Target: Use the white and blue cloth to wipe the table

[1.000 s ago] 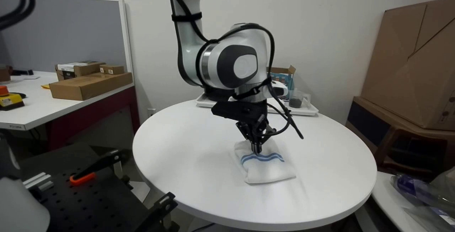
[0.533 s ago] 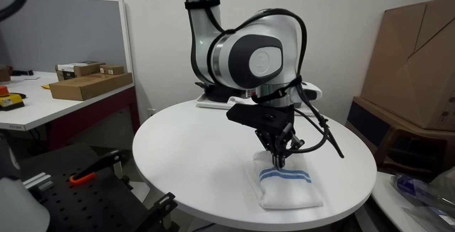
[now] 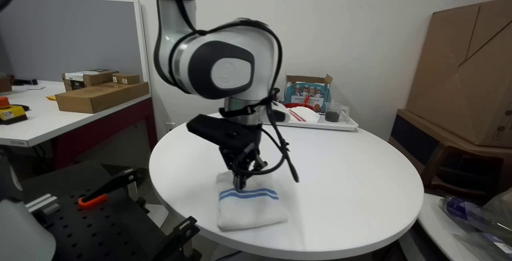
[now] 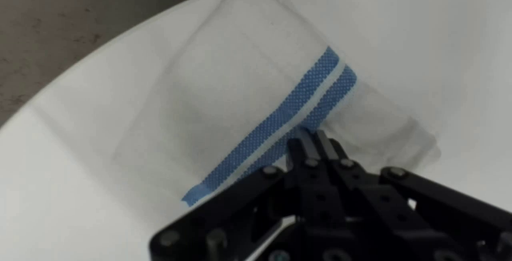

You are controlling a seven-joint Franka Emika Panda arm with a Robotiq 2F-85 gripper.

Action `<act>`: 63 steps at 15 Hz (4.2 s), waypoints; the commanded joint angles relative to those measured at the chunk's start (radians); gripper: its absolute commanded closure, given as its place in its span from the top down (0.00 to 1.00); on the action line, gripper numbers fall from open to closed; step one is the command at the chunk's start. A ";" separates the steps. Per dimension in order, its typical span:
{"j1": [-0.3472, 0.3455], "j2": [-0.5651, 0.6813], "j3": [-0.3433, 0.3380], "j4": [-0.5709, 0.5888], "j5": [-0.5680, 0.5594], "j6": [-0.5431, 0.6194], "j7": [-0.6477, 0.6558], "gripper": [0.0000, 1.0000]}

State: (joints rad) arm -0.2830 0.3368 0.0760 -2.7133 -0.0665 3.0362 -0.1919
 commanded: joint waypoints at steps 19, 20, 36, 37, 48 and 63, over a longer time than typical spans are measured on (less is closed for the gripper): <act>0.524 0.349 -0.205 0.449 0.036 -0.015 0.320 0.00; 0.535 0.368 -0.214 0.488 0.037 -0.030 0.337 0.00; 0.719 0.445 -0.224 0.586 -0.125 -0.119 0.413 0.00; 0.720 0.420 -0.208 0.552 -0.131 -0.101 0.400 0.00; 0.764 0.273 -0.053 0.229 -0.129 0.112 0.253 0.00; 0.440 0.206 -0.342 0.138 -0.108 0.112 0.174 0.00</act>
State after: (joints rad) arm 0.2531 0.5259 -0.2441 -2.5646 -0.1874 3.1339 0.0402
